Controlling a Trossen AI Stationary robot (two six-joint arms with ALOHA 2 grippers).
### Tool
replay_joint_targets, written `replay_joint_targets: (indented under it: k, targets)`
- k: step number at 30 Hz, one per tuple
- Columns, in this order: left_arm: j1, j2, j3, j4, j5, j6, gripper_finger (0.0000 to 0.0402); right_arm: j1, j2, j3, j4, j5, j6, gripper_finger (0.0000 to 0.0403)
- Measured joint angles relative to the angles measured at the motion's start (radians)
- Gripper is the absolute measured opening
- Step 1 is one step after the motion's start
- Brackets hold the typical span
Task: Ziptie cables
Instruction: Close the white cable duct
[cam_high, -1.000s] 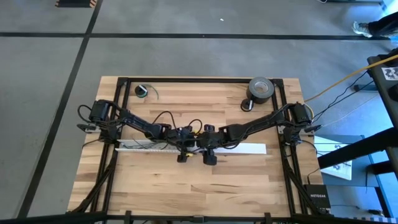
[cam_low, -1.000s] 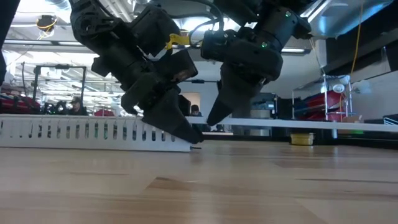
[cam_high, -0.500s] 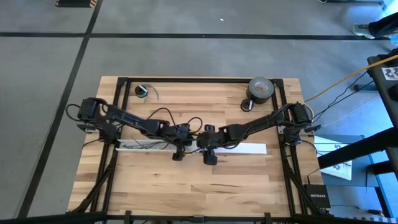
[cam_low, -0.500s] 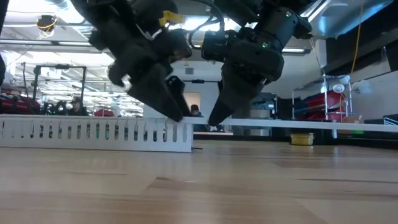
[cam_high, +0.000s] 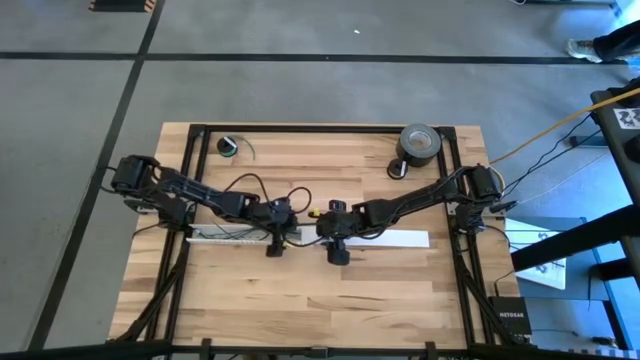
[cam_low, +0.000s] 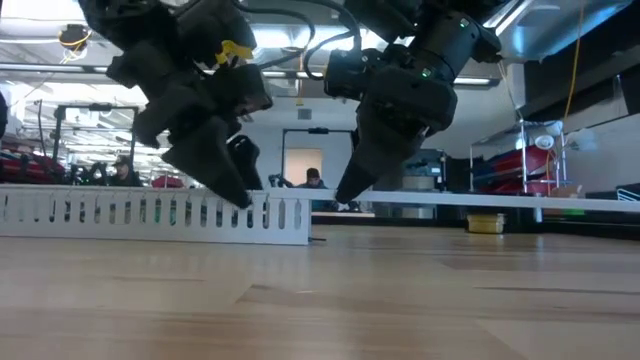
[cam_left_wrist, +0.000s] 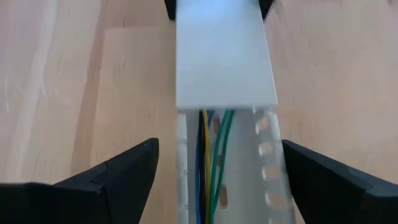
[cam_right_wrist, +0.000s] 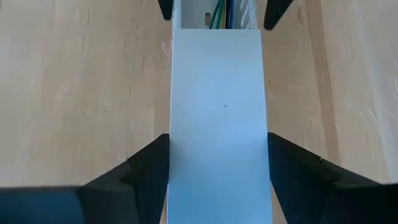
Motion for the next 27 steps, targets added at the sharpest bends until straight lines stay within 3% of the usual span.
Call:
replay_joint_targets:
  k: [6,16,27]
  targets:
    - [-0.018,0.011,-0.023,0.044,0.001,-0.018,0.0307,0.000,-0.001,0.000,0.002,0.000,-0.001,0.0218]
    - [-0.018,0.042,-0.025,0.088,0.002,-0.010,0.0224,0.000,-0.001,-0.001,0.013,-0.001,-0.001,0.0218]
    - [-0.017,0.042,-0.025,0.088,0.005,-0.010,0.0212,0.000,0.001,-0.002,0.046,-0.002,0.000,0.0218]
